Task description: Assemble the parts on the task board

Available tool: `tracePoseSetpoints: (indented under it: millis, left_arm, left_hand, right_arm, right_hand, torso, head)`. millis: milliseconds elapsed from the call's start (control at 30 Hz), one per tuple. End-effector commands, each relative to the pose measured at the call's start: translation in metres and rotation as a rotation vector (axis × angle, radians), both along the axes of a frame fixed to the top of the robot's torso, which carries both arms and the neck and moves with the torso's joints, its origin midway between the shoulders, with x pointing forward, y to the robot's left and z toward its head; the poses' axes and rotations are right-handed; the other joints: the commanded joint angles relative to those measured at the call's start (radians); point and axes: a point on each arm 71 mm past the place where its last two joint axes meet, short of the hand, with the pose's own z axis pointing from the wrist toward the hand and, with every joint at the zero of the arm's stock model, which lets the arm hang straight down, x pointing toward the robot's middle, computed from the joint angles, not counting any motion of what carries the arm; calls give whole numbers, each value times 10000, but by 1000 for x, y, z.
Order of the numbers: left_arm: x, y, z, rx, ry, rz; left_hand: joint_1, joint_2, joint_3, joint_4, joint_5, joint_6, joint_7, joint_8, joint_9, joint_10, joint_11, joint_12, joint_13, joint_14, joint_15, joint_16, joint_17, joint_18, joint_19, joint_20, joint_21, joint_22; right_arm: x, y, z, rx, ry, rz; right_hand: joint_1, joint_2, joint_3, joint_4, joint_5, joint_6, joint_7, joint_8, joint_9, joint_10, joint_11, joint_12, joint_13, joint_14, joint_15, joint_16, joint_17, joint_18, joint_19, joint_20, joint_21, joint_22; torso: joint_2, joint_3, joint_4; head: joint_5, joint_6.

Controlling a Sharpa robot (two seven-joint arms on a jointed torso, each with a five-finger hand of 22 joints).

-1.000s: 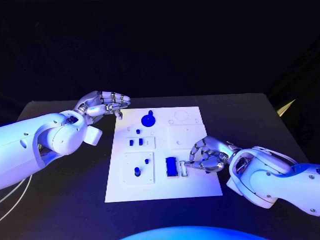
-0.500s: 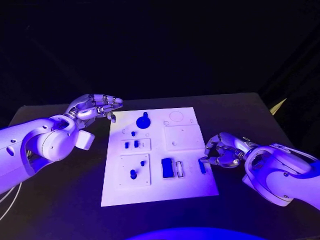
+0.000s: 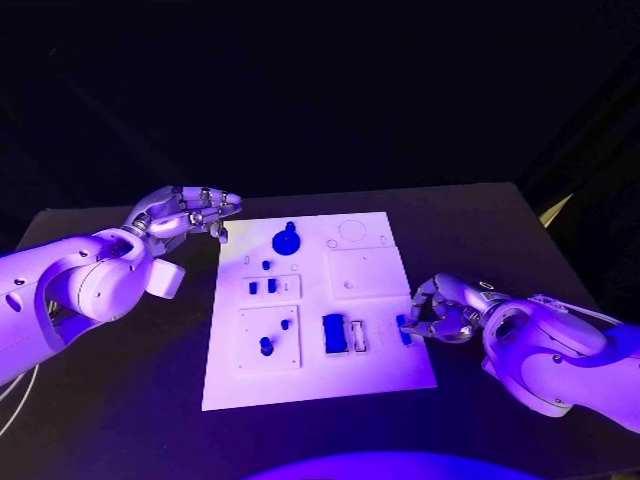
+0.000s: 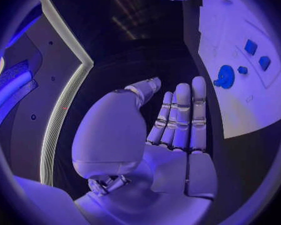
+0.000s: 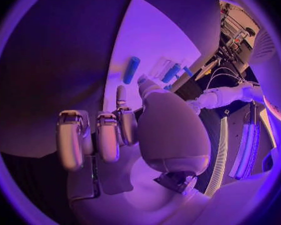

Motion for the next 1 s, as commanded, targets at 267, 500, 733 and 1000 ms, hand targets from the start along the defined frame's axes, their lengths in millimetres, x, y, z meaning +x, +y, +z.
tracePoseSetpoints:
  millis: [267, 500, 733, 1000]
  left_arm:
    - [-1, -2, 1, -148, -119, -204]
    - [-1, -1, 1, -133, -104, -184]
    - [-1, 0, 1, -124, -93, -176]
    - [-1, 0, 1, -118, -81, -178]
  left_hand:
    - [-19, 10, -97, 4, -46, -60, 98, 76, -6, -89, 5, 49, 9, -76, 29, 44, -19, 74, 52, 66, -74, -33]
    - [-5, 14, -99, 3, -43, -61, 98, 80, -5, -93, 4, 54, 10, -78, 28, 46, -21, 75, 57, 65, -80, -38]
    - [-5, 14, -99, 3, -43, -61, 98, 80, -5, -93, 4, 54, 10, -78, 28, 46, -21, 75, 57, 65, -80, -38]
    - [14, 23, -104, 3, -39, -61, 99, 86, -5, -99, 5, 61, 10, -81, 27, 51, -24, 75, 66, 63, -91, -47]
  right_arm:
    - [-2, 10, -13, -390, 320, 261]
    - [-1, 18, -17, -350, 392, 388]
    - [1, 15, -24, -743, 617, 353]
    - [2, 16, -29, -1247, 597, 352]
  right_hand:
    - [-78, -7, -12, 64, -43, 83, -18, 1, 14, 153, -20, -61, 1517, 975, 23, -45, 2257, -14, 923, 38, 52, 2453]
    - [-62, 54, 0, 82, -29, 128, -40, 5, 15, 169, -38, -33, 1532, 976, 10, -43, 2260, -17, 926, 29, 64, 2457]
    - [573, 247, 400, -219, 2, 193, -105, -85, -25, 161, -106, -68, 1515, 978, -54, -41, 2268, -18, 928, -32, 68, 2459]
    - [1296, 247, 1236, -743, 26, 316, -131, -246, -128, 147, -137, -88, 1513, 982, -85, -34, 2288, -25, 934, -70, 98, 2468]
  torso:
    - [-2, 9, -7]
    - [1, -1, -3]
    - [-9, -8, -1]
    - [-2, -2, -3]
  head:
    - [51, -14]
    - [130, 17]
    - [113, -5]
    - [100, -32]
